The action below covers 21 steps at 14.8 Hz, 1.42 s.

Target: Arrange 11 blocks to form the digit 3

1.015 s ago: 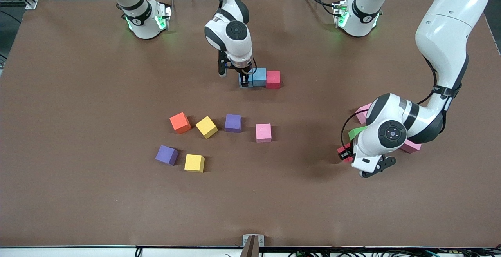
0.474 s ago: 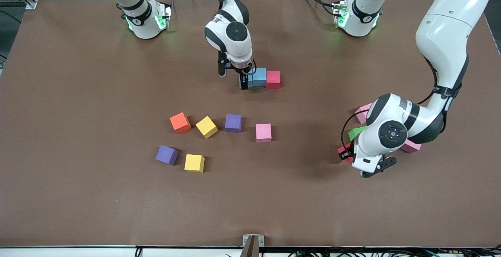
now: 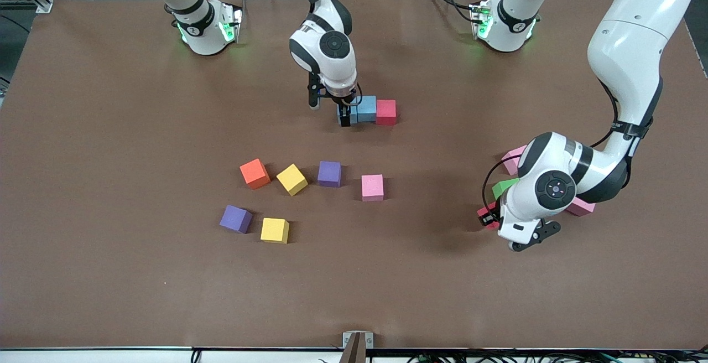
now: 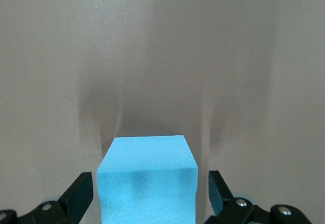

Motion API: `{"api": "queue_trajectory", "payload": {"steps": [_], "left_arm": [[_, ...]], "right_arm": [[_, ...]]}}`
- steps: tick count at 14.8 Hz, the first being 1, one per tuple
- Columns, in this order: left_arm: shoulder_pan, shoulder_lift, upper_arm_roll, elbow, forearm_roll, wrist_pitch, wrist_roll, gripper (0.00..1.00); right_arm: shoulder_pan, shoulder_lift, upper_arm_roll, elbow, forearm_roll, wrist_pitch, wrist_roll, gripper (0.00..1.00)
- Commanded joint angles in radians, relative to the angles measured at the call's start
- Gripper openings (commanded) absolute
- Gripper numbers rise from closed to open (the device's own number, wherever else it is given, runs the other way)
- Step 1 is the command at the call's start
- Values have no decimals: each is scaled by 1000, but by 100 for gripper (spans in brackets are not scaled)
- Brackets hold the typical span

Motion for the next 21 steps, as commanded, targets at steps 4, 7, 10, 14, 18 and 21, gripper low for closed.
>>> {"api": "queue_trajectory", "payload": {"steps": [4, 7, 10, 14, 18, 21], "left_arm": [[1, -7, 5, 7, -16, -16, -2, 39], [2, -7, 5, 7, -16, -16, -2, 38], [2, -7, 5, 7, -16, -16, -3, 38], [2, -8, 5, 7, -16, -16, -6, 39], [2, -13, 5, 7, -18, -16, -6, 38], [2, -13, 5, 11, -18, -16, -6, 38]], "right_arm": [[11, -57, -9, 0, -6, -66, 11, 100], [6, -96, -9, 2, -6, -121, 5, 100], [-15, -140, -10, 7, -6, -164, -29, 100], [-83, -175, -18, 7, -6, -207, -198, 100], [-153, -168, -20, 52, -6, -241, -467, 100], [-170, -124, -20, 112, -60, -242, -616, 100]]}}
